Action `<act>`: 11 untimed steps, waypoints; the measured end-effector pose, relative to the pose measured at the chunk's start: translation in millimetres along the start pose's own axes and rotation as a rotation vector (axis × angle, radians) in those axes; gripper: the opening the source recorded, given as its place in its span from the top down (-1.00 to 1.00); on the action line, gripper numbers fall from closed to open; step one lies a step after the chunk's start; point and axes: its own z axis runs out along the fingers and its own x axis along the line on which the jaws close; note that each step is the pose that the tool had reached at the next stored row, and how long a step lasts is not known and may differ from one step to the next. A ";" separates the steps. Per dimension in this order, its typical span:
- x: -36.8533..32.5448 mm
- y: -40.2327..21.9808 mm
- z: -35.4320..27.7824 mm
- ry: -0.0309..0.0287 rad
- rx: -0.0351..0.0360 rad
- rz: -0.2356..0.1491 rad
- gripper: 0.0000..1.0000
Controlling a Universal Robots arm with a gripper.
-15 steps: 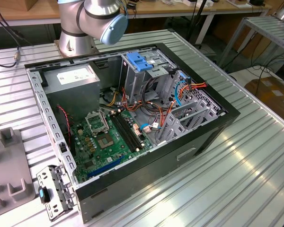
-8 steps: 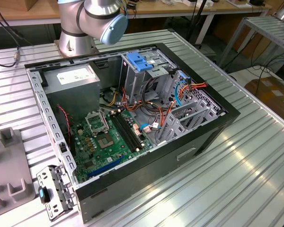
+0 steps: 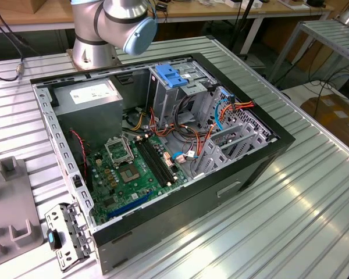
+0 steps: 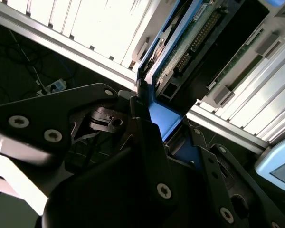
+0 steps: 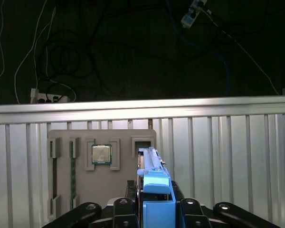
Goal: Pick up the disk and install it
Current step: 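Pick up the disk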
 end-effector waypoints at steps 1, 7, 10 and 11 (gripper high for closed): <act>0.0 0.1 -1.3 0.0000 0.0001 0.000 0.26; -0.2 0.4 -14.1 0.0008 0.0001 0.000 0.26; -0.3 0.4 -16.4 0.0089 0.0006 0.000 0.26; -0.3 0.5 -17.3 0.0111 0.0004 0.000 0.26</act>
